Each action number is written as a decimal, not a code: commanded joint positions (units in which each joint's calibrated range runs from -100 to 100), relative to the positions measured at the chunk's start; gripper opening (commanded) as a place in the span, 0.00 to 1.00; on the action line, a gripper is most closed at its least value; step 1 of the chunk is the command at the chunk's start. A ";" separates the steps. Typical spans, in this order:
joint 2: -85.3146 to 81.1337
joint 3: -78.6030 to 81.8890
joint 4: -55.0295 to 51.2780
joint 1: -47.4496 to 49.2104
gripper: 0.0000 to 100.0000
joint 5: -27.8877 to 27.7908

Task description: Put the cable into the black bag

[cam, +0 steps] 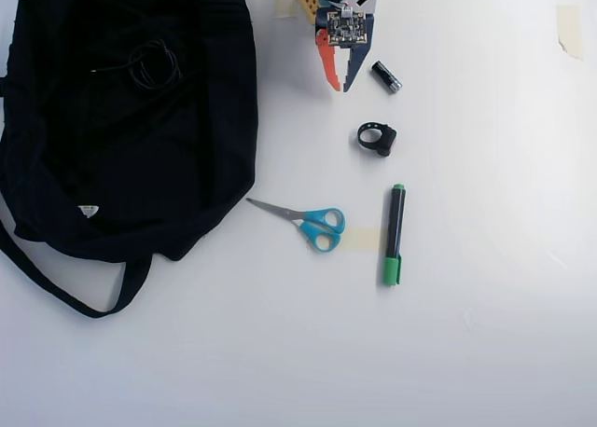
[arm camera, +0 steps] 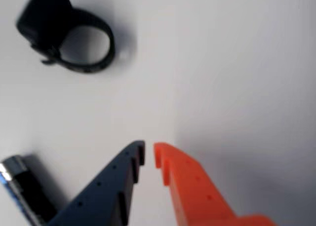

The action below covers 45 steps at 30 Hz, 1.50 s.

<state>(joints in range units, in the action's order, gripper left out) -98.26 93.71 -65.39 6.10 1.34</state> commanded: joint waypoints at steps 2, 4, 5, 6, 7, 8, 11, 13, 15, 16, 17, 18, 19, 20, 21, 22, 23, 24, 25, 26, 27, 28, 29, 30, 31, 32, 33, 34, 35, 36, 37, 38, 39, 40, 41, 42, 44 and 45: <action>-1.41 3.14 0.19 0.48 0.02 -0.19; -1.41 4.67 0.19 0.48 0.02 -0.19; -1.41 5.48 0.19 0.48 0.02 -0.19; -1.41 5.48 0.19 0.48 0.02 -0.19; -1.41 5.57 0.10 0.48 0.02 -0.19; -1.41 5.57 0.02 0.48 0.02 -0.19; -1.41 5.57 -2.74 0.48 0.02 -0.03; -1.41 5.57 -4.12 0.48 0.02 0.18; -1.41 5.57 -4.37 0.48 0.02 -0.08; -1.41 5.57 -4.46 0.48 0.02 -0.08; -1.41 5.57 -4.46 0.48 0.02 -0.08; -1.41 5.57 -4.46 0.48 0.02 -0.08; -1.41 5.57 -4.46 0.48 0.02 -0.08; -1.41 5.57 -4.46 0.48 0.02 -0.08; -1.41 5.57 -4.46 0.48 0.02 -0.08; -1.41 5.57 -4.46 0.48 0.02 -0.08; -1.41 5.57 -4.46 0.48 0.02 -0.08; -1.41 5.57 -4.46 0.48 0.02 -0.08; -1.41 5.57 -4.46 0.48 0.02 -0.08; -1.41 5.57 -4.46 0.48 0.02 -0.08; -1.41 5.57 -4.46 0.48 0.02 -0.08; -1.41 5.57 -4.46 0.48 0.02 -0.08; -1.33 5.57 -4.46 0.48 0.02 -0.08; -1.33 5.57 -4.46 0.48 0.02 -0.08; -1.33 5.57 -4.46 0.48 0.02 -0.08; -1.33 5.57 -4.46 0.48 0.02 -0.08; -1.33 5.57 -4.46 0.48 0.02 -0.08; -1.33 5.57 -4.46 0.48 0.02 -0.08; -1.33 5.57 -4.46 0.48 0.02 -0.08; -1.33 5.57 -4.46 0.48 0.02 -0.08; -1.33 5.57 -4.46 0.48 0.02 -0.08; -1.33 5.57 -4.46 0.48 0.02 -0.08; -1.33 5.57 -4.46 0.48 0.02 -0.08; -1.33 5.57 -4.46 0.48 0.02 -0.08; -1.33 5.57 -4.46 0.48 0.02 -0.08; -1.33 5.57 -4.46 0.48 0.02 -0.08; -1.33 5.57 -4.46 0.48 0.02 -0.08; -1.33 5.57 -4.46 0.48 0.02 -0.08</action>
<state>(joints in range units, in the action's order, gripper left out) -98.75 97.88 -69.09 6.32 1.34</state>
